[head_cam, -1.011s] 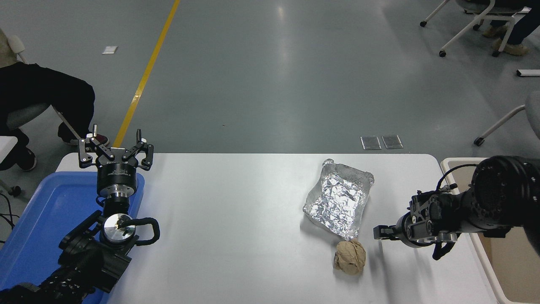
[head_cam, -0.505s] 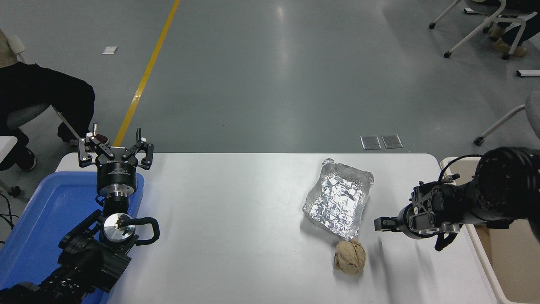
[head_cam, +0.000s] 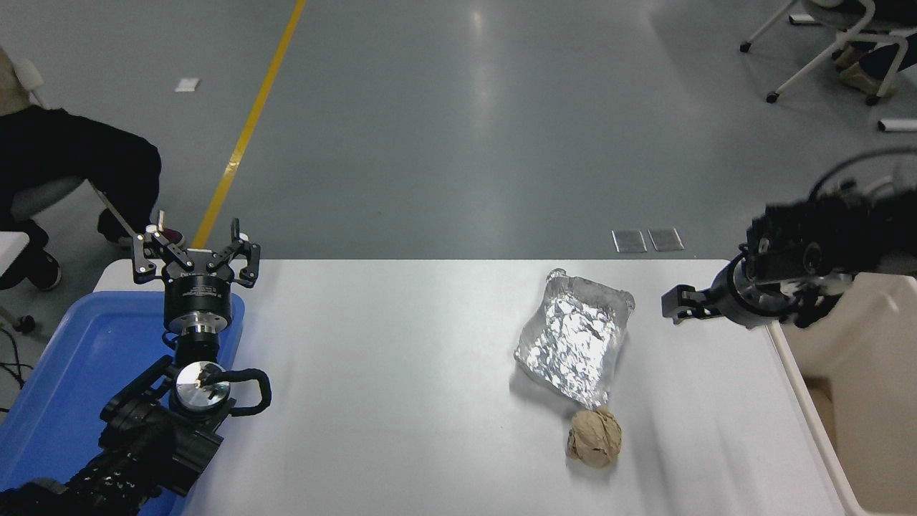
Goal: Pick up foil plate and place in dustbin
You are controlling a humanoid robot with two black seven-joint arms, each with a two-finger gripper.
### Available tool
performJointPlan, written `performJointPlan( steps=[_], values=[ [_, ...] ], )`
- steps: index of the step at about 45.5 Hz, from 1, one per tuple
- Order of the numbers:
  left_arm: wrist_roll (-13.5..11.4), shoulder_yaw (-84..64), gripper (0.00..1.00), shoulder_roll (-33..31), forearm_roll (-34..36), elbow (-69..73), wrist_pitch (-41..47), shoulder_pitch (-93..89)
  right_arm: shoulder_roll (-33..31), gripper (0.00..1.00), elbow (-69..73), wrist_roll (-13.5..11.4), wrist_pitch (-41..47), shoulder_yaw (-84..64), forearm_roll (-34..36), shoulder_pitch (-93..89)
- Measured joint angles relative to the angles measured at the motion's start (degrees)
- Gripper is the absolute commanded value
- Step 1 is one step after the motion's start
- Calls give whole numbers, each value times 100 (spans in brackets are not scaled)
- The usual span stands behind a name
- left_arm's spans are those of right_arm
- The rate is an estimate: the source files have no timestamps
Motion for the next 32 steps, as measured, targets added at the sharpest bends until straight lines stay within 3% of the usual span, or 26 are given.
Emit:
performJointPlan(
  steps=[13,32],
  values=[
    [-4,0,99,3,-4,1,0,3,-466,100,601,-4,646,-94,-179,1307],
    [-2,0,99,0,9,1,0,-3,-394,100,755,4,880,-77,-245,1778]
  ],
)
